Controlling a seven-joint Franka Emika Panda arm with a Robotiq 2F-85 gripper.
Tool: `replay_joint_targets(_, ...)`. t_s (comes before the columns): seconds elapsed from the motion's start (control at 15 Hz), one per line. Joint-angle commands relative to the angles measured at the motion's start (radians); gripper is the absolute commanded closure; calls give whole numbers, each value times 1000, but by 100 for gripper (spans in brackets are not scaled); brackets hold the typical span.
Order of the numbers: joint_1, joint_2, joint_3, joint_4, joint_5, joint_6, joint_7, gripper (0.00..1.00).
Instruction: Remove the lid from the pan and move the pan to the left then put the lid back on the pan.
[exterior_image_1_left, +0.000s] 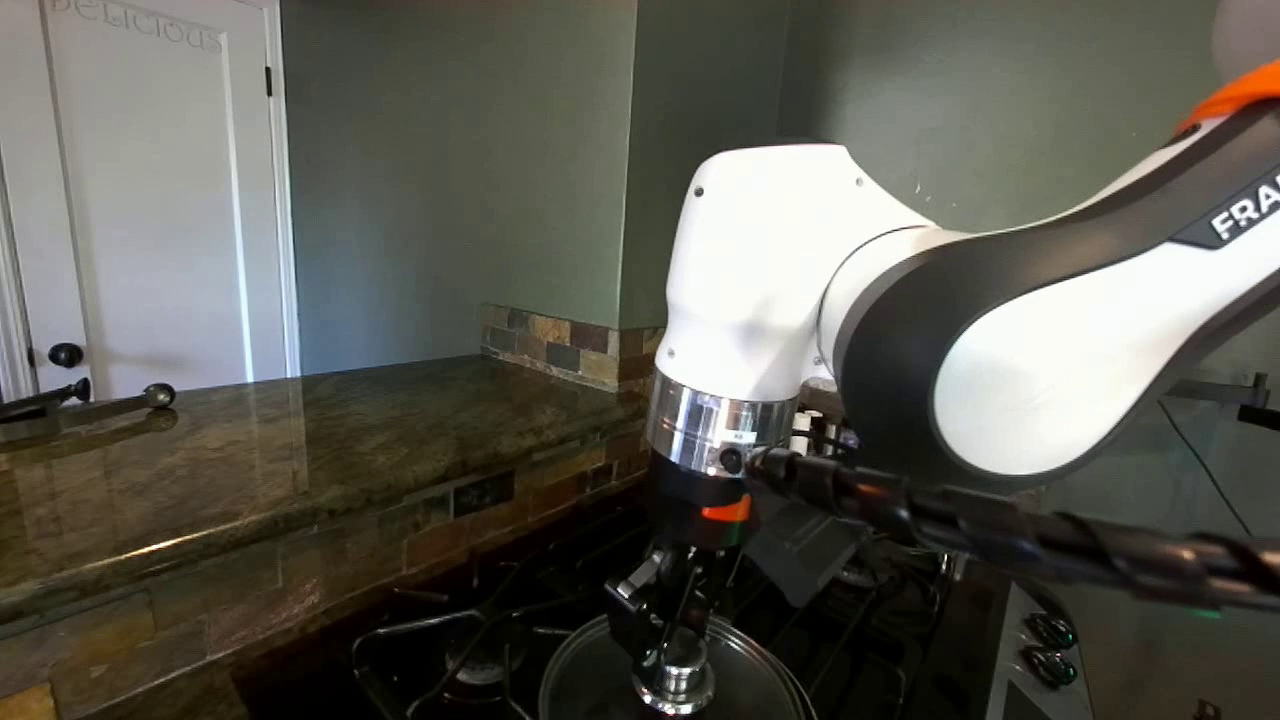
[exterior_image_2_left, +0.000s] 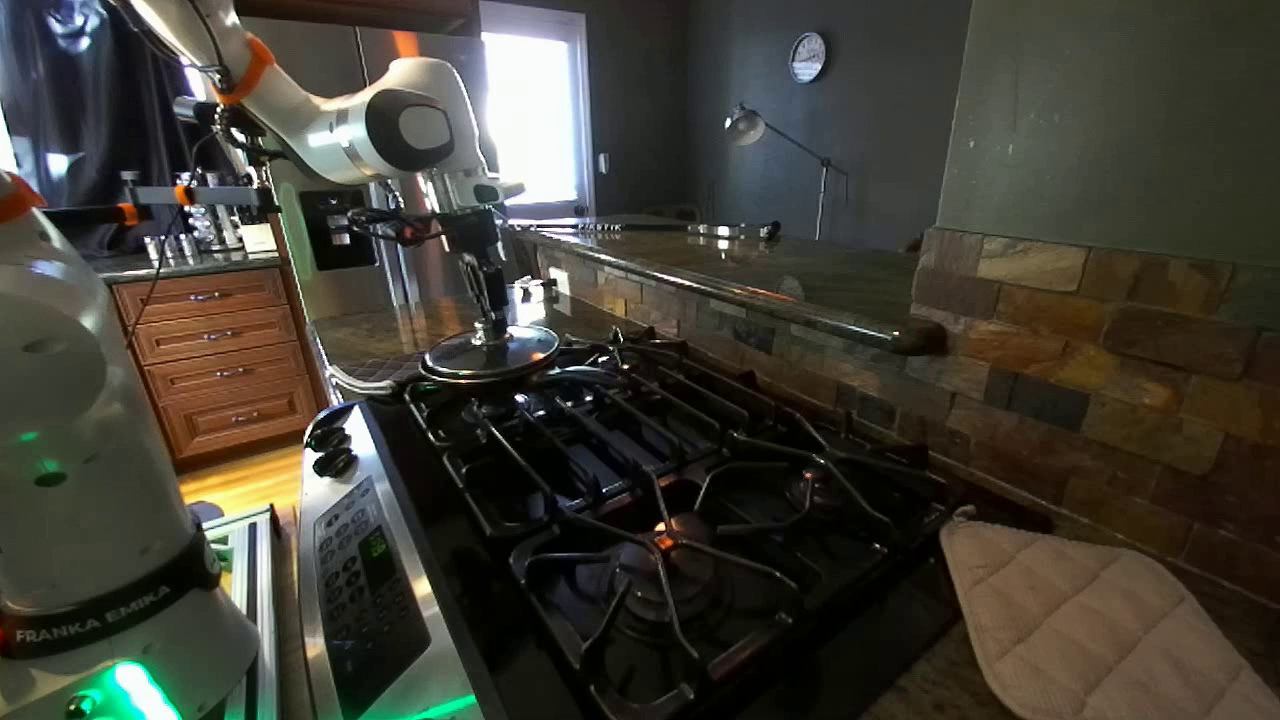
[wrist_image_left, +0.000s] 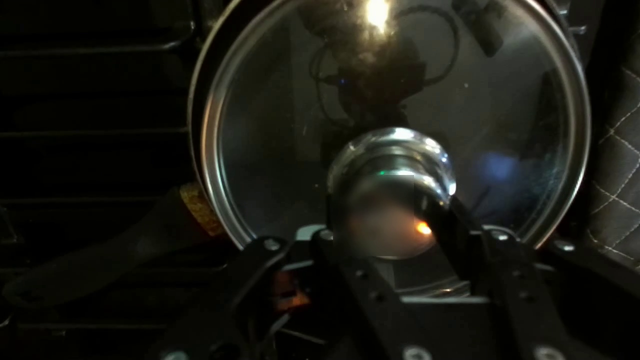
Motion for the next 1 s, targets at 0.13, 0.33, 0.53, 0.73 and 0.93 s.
replay_joint_targets(0.13, -12, -3, 9, -12, -43, 4, 29, 77)
replay_joint_targets(0.33, -10, -5, 9, -14, -49, -8, 25, 77)
replay_joint_targets(0.53, -5, -2, 3, -6, -36, -27, 14, 77)
replay_joint_targets(0.73, -2, -5, -2, 1, -25, -32, 7, 77)
replay_joint_targets(0.93, -1, -8, -7, 8, -17, -40, 3, 77)
